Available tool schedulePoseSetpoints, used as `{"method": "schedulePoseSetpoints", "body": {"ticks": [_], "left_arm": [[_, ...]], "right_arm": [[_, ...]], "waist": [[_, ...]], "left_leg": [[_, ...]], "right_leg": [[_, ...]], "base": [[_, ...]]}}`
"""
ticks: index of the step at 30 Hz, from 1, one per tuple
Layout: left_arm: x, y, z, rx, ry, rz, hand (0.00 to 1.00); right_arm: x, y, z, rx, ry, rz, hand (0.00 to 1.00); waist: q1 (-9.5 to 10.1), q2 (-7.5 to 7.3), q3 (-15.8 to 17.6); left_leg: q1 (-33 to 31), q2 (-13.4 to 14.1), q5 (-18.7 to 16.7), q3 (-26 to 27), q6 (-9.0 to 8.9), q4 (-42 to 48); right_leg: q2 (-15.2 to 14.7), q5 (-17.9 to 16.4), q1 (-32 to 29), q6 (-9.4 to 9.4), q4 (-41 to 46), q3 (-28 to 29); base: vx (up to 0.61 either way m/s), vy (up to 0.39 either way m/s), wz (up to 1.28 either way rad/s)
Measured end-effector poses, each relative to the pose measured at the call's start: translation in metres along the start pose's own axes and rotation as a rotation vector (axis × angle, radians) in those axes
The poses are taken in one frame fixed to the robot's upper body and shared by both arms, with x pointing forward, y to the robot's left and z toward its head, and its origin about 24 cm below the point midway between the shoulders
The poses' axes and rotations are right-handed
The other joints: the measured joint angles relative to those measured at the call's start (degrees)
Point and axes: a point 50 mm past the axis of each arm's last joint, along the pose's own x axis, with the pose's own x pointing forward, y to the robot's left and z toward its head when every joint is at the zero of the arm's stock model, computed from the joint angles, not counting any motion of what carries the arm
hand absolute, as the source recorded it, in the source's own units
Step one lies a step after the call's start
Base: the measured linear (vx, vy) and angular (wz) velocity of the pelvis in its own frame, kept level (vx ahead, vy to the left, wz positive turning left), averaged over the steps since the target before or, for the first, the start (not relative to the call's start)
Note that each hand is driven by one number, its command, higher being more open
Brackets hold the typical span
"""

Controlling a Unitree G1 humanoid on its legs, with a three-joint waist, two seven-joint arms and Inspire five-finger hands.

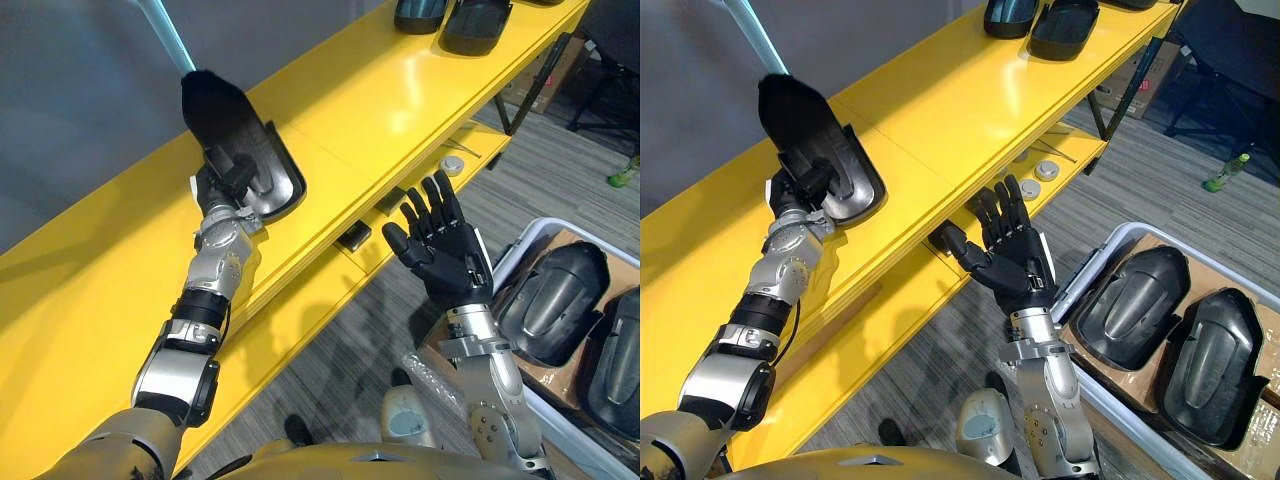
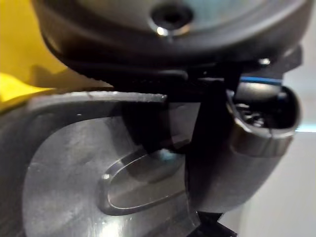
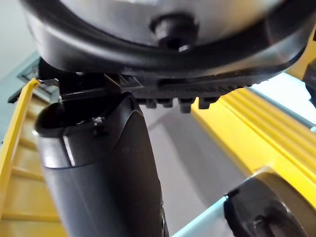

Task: Walk over and take three plastic housings, then place them on the shelf

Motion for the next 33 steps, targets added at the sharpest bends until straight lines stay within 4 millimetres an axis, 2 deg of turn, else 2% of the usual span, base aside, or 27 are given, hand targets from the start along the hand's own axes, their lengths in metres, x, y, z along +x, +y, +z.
{"method": "schedulePoseSetpoints", "body": {"ticks": [4, 5, 11, 14, 20, 27, 33], "left_arm": [[0.007, 0.002, 0.011, -0.022, 0.017, 0.079, 0.0], [0.008, 0.002, 0.014, -0.032, 0.012, 0.082, 1.0], [0.008, -0.003, 0.02, -0.037, -0.007, 0.072, 1.0], [0.006, -0.007, 0.019, -0.003, -0.022, 0.058, 1.0], [0.004, -0.014, 0.02, 0.088, -0.057, 0.054, 1.0], [0.007, -0.009, 0.021, 0.145, -0.071, 0.172, 1.0], [0.009, -0.004, 0.025, 0.097, -0.101, 0.196, 1.0]], "right_arm": [[-0.001, -0.001, -0.001, 0.009, 0.003, -0.033, 1.0], [-0.002, -0.002, -0.002, 0.011, 0.008, -0.037, 1.0], [-0.001, 0.008, -0.008, 0.036, 0.028, -0.002, 1.0], [0.0, 0.018, -0.014, 0.062, 0.049, 0.032, 1.0], [0.001, 0.021, -0.015, 0.079, 0.043, 0.01, 1.0], [0.002, 0.023, -0.014, 0.106, 0.01, -0.036, 1.0], [0.002, 0.027, -0.015, 0.121, -0.005, -0.033, 1.0]], "waist": [[-0.72, 0.15, 1.38], [-0.86, 0.34, 1.79], [-0.87, 0.76, 2.89], [-0.83, 0.74, 3.26], [-0.79, 0.56, 3.37], [-0.73, 0.4, 3.4], [-0.67, -0.17, 3.28]], "left_leg": [[0.01, -0.01, 0.39, -0.1, 0.08, -0.19], [-0.14, 0.04, 0.58, -0.1, 0.08, -0.22], [-1.01, 0.11, 1.28, -0.58, 0.14, -0.39], [-0.98, 0.07, 1.7, -0.88, 0.19, -0.87], [-1.08, 0.2, 2.25, -2.02, 0.05, -1.47], [-0.14, 0.28, 2.56, -2.23, 0.1, -2.48], [1.09, 0.36, 2.61, -1.99, 0.03, -3.25]], "right_leg": [[-0.02, -0.09, -0.04, 0.09, 0.44, -0.08], [-0.01, -0.11, -0.28, 0.12, 0.53, -0.16], [0.0, -0.11, -1.05, 0.13, 1.09, -0.54], [-0.03, -0.06, -0.96, 0.17, 1.05, -0.88], [0.02, 0.12, -0.45, 0.37, 0.33, -2.01], [0.19, 1.06, 1.45, 0.95, -2.03, -2.63], [0.48, 1.59, 2.97, 0.95, -3.62, -2.63]], "base": [[-0.04, -0.011, 0.02], [-0.06, -0.018, 0.03], [-0.03, -0.014, 0.04], [-0.02, -0.012, 0.06], [0.0, -0.014, 0.08], [0.0, -0.001, 0.02], [0.01, 0.002, -0.01]]}}
